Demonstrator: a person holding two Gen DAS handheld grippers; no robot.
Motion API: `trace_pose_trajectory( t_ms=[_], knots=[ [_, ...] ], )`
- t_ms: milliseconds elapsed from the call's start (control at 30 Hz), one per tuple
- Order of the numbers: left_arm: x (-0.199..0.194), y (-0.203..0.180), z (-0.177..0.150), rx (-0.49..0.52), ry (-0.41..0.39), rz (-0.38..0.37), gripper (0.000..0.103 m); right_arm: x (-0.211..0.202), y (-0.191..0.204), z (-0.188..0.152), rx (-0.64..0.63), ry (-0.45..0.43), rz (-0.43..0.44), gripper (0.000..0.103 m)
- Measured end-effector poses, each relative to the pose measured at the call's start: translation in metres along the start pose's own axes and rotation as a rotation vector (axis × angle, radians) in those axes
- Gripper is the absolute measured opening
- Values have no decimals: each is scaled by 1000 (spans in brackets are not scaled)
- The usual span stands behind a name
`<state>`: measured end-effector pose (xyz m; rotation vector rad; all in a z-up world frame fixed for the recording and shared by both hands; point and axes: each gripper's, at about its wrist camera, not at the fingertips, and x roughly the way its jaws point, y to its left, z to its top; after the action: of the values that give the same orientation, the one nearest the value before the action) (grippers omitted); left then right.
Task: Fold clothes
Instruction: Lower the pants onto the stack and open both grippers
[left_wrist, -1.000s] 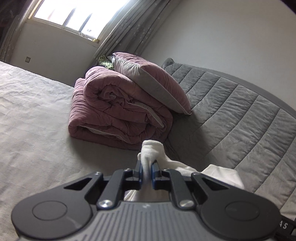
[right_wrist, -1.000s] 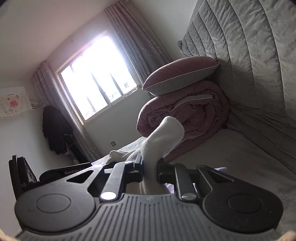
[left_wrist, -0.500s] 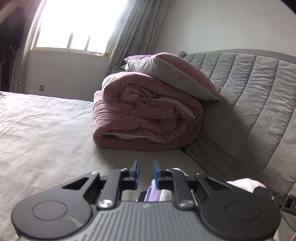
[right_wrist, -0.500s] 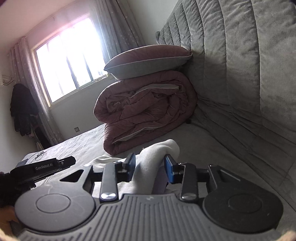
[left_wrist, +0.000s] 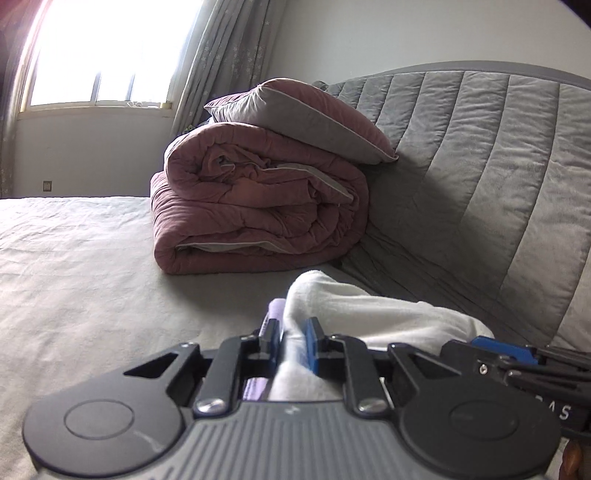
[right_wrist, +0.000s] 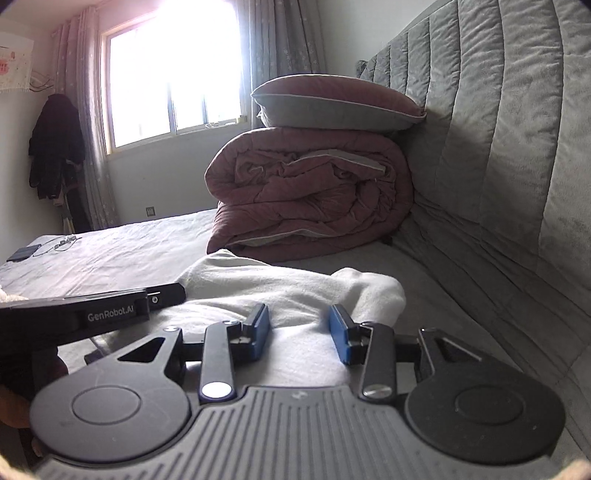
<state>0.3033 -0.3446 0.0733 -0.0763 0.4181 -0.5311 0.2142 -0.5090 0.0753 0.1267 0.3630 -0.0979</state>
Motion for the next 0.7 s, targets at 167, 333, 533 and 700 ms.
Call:
trace_pose_trajectory(
  t_ms=[167,333,533,700],
  knots=[
    [-12,-4,14,0,-11,9,16,-14,2,11,24,-14,1,45],
    [-32,-8,22,-5,19,22,35,-38,11,21,28,-25,4,55],
    [-62,-15,27,32,97,67,52,-65,23,31,50,0,-14,60],
    [-87,-17,30,38,148,120,67,-83,34,35,65,65,-26,68]
  ],
)
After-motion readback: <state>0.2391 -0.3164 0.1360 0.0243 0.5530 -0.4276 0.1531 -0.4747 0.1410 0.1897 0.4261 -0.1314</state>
